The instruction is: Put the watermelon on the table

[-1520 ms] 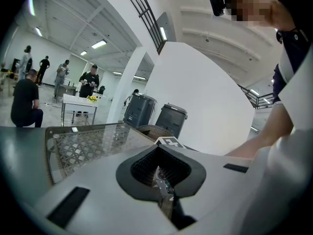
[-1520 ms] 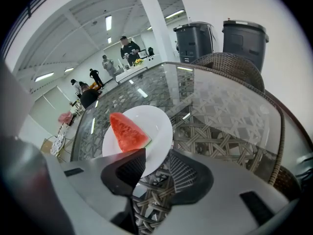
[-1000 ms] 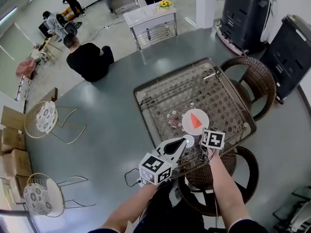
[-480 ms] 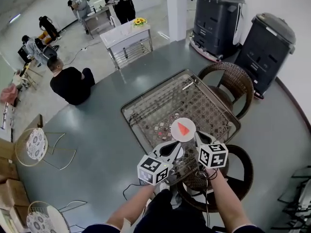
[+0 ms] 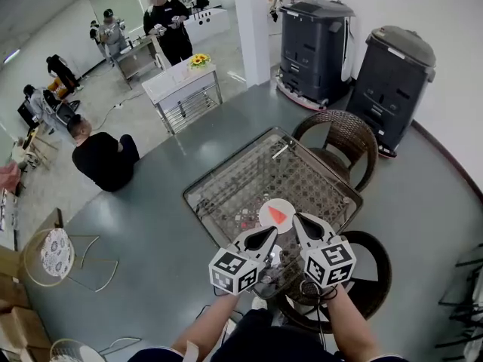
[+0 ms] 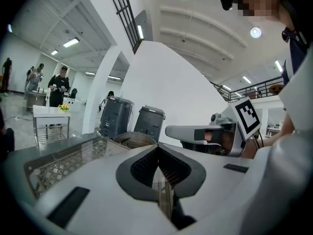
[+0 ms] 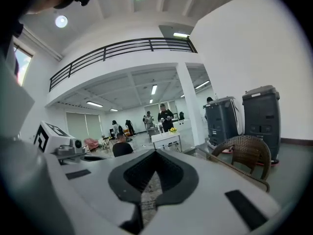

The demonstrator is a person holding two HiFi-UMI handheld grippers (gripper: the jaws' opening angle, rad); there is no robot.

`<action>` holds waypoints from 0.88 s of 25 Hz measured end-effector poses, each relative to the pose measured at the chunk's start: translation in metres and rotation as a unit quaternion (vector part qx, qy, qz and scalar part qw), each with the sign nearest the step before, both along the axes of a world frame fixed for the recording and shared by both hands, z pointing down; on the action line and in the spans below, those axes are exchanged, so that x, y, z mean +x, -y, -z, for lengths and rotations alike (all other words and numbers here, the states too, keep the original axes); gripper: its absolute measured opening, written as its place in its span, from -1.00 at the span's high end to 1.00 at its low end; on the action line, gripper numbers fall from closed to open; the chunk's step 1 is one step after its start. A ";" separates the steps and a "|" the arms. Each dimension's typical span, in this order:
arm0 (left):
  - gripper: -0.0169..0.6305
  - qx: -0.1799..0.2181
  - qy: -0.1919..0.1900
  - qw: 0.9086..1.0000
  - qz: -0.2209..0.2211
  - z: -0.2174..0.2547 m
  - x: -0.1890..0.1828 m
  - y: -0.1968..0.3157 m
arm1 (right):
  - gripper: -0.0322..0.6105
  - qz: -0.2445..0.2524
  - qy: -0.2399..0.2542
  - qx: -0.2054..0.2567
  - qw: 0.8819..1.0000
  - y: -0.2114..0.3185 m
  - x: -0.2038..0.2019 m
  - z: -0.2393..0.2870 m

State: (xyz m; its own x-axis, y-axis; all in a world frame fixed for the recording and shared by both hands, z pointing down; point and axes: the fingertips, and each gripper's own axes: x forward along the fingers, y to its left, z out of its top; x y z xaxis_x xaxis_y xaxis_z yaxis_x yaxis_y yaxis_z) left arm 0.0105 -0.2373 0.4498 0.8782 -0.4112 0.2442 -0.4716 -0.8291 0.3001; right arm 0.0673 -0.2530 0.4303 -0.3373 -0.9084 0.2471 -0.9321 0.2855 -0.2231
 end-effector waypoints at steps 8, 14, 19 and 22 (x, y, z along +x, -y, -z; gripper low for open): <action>0.93 0.007 -0.008 1.000 -0.010 0.021 0.007 -0.003 | 0.89 -0.004 0.017 0.026 1.000 -0.007 -0.002 0.023; 0.93 0.012 -0.012 1.000 -0.016 0.028 0.013 -0.005 | 0.89 -0.001 0.016 0.031 0.999 -0.009 -0.003 0.024; 0.93 0.015 -0.014 1.000 -0.013 0.030 0.014 -0.007 | 0.89 0.003 0.010 0.041 0.999 -0.009 -0.003 0.030; 0.93 0.017 -0.016 1.000 -0.011 0.033 0.013 -0.008 | 0.89 0.004 0.008 0.046 0.999 -0.009 -0.003 0.034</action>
